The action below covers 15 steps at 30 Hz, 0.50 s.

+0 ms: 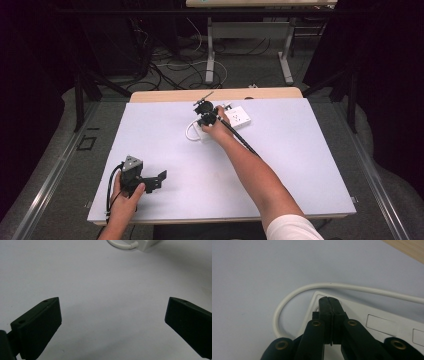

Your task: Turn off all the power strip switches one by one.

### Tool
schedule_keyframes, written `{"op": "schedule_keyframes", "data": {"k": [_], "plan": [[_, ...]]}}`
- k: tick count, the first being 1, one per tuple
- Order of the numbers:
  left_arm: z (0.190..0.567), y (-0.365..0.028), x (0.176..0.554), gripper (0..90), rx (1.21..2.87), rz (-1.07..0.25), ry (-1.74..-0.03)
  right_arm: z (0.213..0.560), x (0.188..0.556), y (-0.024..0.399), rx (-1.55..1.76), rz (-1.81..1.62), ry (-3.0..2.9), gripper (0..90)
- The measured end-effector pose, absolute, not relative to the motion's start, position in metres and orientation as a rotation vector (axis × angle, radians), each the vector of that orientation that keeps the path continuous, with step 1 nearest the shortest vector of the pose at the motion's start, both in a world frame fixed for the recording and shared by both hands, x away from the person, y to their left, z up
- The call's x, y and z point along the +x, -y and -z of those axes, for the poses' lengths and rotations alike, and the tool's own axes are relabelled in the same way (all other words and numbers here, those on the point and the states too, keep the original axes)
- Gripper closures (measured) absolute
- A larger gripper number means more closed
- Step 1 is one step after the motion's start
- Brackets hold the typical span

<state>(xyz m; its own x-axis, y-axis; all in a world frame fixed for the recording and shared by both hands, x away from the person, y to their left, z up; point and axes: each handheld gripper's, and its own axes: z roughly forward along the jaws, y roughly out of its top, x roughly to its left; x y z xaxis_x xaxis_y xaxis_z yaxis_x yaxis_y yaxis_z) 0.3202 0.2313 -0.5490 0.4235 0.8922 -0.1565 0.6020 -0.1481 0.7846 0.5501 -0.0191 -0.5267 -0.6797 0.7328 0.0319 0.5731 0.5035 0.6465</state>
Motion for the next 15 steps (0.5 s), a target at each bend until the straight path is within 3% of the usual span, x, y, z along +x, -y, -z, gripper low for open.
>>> {"op": "schedule_keyframes", "data": {"k": [15], "plan": [[0.5491, -0.2316, 0.3204, 0.7, 1.854, -0.447, -1.283, 0.5254, 0.5514, 0.0216, 1.146, -0.954, -2.503, 90.0]]}}
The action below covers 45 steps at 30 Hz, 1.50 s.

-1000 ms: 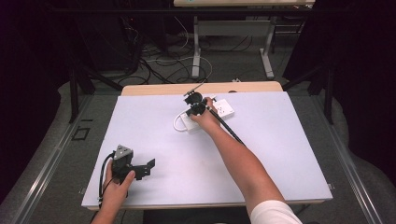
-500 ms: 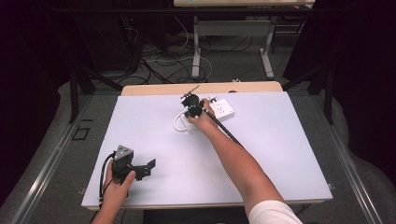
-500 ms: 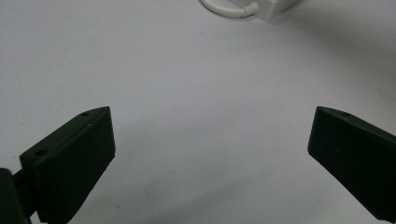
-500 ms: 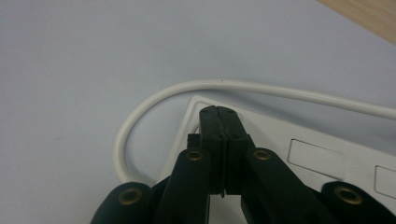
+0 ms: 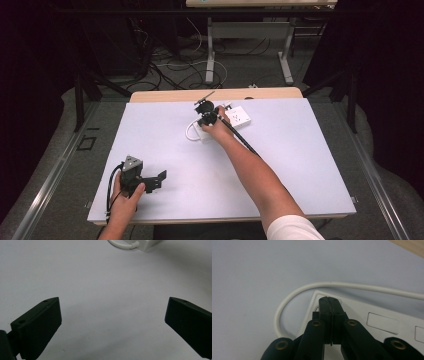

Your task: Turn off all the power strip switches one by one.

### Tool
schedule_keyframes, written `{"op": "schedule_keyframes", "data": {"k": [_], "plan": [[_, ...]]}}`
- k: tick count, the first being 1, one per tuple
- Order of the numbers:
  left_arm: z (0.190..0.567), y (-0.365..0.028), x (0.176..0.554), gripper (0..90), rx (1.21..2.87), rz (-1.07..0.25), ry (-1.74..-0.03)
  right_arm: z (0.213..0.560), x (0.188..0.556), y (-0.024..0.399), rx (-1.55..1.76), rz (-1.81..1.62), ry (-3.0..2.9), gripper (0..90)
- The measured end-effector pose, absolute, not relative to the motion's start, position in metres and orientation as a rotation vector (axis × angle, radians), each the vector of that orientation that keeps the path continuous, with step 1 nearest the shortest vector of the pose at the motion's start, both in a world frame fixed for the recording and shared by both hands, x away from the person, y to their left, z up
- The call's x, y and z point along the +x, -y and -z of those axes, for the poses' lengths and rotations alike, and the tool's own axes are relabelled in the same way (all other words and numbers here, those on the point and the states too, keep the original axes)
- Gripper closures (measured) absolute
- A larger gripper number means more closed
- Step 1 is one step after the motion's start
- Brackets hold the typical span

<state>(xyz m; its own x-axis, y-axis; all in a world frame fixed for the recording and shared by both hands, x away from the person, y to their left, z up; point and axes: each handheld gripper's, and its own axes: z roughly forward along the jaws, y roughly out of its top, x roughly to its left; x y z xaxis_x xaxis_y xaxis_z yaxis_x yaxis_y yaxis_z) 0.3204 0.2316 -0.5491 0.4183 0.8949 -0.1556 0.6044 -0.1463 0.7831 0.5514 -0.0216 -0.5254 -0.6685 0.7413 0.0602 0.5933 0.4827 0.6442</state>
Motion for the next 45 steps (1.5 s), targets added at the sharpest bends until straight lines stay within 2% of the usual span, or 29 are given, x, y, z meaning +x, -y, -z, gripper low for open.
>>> {"op": "schedule_keyframes", "data": {"k": [26, 45], "plan": [[0.549, -0.233, 0.321, 0.7, 1.857, -0.436, -1.291, 0.508, 0.568, 0.055, 1.241, -0.955, -2.395, 90.0], [0.549, -0.233, 0.321, 0.7, 1.855, -0.436, -1.291, 0.519, 0.576, 0.069, 1.322, -0.879, -2.376, 90.0]]}}
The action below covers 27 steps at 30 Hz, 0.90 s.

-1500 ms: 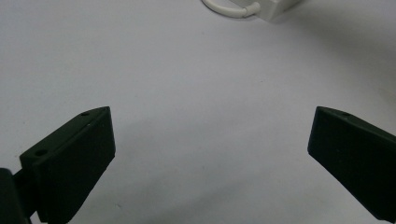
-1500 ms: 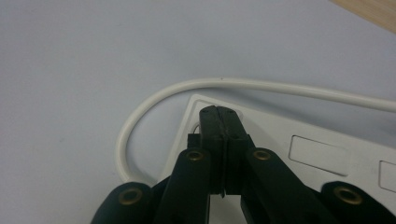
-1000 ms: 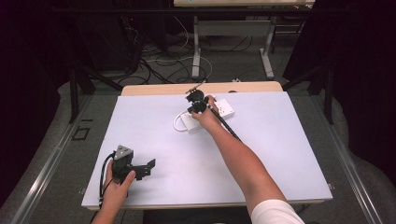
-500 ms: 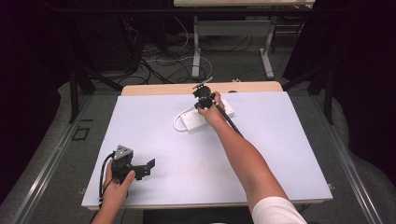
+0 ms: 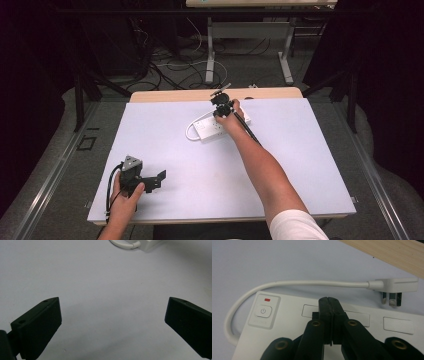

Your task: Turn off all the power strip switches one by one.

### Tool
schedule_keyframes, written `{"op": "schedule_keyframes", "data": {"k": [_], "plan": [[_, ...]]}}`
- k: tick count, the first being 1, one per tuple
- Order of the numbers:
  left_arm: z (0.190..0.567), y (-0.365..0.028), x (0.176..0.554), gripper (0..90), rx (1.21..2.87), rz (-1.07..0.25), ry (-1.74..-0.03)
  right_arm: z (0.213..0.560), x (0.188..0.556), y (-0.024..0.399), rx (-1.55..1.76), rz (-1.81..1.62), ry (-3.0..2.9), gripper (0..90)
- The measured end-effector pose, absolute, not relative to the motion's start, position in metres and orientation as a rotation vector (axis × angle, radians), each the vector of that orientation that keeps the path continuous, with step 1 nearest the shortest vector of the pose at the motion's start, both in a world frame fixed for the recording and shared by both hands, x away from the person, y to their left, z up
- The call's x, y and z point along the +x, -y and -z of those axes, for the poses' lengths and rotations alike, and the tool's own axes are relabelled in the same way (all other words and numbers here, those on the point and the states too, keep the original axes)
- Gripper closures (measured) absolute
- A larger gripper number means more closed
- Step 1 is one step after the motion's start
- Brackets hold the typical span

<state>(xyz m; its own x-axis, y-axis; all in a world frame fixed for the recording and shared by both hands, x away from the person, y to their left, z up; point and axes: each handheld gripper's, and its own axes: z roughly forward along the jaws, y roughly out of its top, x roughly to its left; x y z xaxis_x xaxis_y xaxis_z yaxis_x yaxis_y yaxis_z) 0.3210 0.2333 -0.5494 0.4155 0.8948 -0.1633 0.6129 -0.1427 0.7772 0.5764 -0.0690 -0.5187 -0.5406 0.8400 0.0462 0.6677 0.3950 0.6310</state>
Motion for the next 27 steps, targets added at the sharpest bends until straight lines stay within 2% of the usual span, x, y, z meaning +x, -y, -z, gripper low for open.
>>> {"op": "schedule_keyframes", "data": {"k": [27], "plan": [[0.5493, -0.2335, 0.3207, 0.7, 1.849, -0.440, -1.291, 0.5221, 0.5780, 0.0694, 1.341, -0.892, -2.376, 90.0]]}}
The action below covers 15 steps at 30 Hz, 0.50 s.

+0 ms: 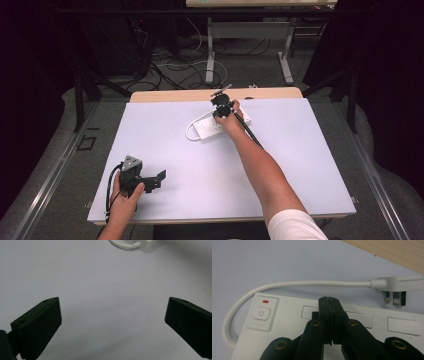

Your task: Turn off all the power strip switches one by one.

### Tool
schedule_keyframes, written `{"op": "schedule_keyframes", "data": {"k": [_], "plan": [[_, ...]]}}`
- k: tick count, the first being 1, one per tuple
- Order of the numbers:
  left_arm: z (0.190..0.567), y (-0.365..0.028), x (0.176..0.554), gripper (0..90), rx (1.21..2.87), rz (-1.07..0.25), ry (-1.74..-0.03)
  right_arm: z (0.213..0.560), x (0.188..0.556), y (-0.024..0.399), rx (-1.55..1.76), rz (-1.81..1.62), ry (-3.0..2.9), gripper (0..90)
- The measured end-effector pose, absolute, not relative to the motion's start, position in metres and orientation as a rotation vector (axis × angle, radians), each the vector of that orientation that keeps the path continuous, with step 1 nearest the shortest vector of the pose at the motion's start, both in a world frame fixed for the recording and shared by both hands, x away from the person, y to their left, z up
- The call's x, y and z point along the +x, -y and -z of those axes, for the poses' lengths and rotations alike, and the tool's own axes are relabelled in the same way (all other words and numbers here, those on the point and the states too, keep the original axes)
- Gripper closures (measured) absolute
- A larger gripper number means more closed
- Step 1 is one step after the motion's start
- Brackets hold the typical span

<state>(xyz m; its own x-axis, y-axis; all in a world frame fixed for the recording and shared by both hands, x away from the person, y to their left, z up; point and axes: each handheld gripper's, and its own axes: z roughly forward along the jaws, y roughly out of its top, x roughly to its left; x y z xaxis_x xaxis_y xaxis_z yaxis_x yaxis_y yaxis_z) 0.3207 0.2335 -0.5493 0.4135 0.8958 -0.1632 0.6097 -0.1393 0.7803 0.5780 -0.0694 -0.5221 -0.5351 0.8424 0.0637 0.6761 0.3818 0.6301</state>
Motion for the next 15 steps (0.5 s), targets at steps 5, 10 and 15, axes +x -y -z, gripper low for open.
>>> {"op": "schedule_keyframes", "data": {"k": [5, 10, 15], "plan": [[0.5493, -0.2337, 0.3207, 0.7, 1.851, -0.440, -1.291, 0.5244, 0.5779, 0.0700, 1.354, -0.917, -2.361, 90.0], [0.5496, -0.2335, 0.3209, 0.7, 1.848, -0.443, -1.291, 0.5264, 0.5777, 0.0715, 1.375, -0.932, -2.358, 90.0], [0.5495, -0.2335, 0.3208, 0.7, 1.848, -0.444, -1.291, 0.5252, 0.5769, 0.0694, 1.364, -0.899, -2.364, 90.0]]}}
